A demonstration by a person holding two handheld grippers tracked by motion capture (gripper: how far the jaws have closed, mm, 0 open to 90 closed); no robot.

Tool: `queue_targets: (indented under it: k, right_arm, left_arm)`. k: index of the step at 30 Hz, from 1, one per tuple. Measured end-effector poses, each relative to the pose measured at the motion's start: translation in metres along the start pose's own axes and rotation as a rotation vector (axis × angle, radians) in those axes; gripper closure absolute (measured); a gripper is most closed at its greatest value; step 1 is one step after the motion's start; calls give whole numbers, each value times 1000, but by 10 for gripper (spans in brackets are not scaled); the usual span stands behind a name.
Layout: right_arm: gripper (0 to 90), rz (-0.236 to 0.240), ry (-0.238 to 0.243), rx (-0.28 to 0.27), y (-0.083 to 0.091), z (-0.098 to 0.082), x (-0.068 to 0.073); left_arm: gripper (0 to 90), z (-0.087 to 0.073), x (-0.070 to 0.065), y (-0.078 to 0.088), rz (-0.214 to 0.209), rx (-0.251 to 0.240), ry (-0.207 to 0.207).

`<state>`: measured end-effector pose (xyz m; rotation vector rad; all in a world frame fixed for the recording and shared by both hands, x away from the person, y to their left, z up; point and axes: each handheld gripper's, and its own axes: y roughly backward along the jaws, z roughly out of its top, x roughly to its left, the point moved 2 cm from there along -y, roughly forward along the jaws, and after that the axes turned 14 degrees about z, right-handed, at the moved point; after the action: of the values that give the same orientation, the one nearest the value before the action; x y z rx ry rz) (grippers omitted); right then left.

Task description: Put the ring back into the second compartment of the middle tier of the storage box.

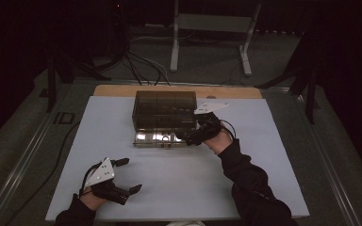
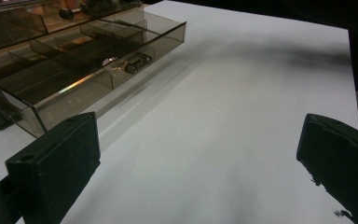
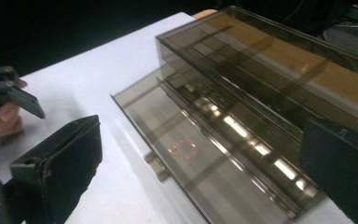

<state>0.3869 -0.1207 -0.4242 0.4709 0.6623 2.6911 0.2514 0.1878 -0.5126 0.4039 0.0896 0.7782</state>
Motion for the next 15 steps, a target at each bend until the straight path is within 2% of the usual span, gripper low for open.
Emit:
queue_targets:
  k: [6,15]
  right_arm:
    - [0,-17,-13,-35,18,-7,-4]
    - [0,-79,-16,-70,50,-23,-8]
  left_arm:
    - [8,-1,-1,2,6,-4,-1]
    - [8,-2,0,3,4,-3,1]
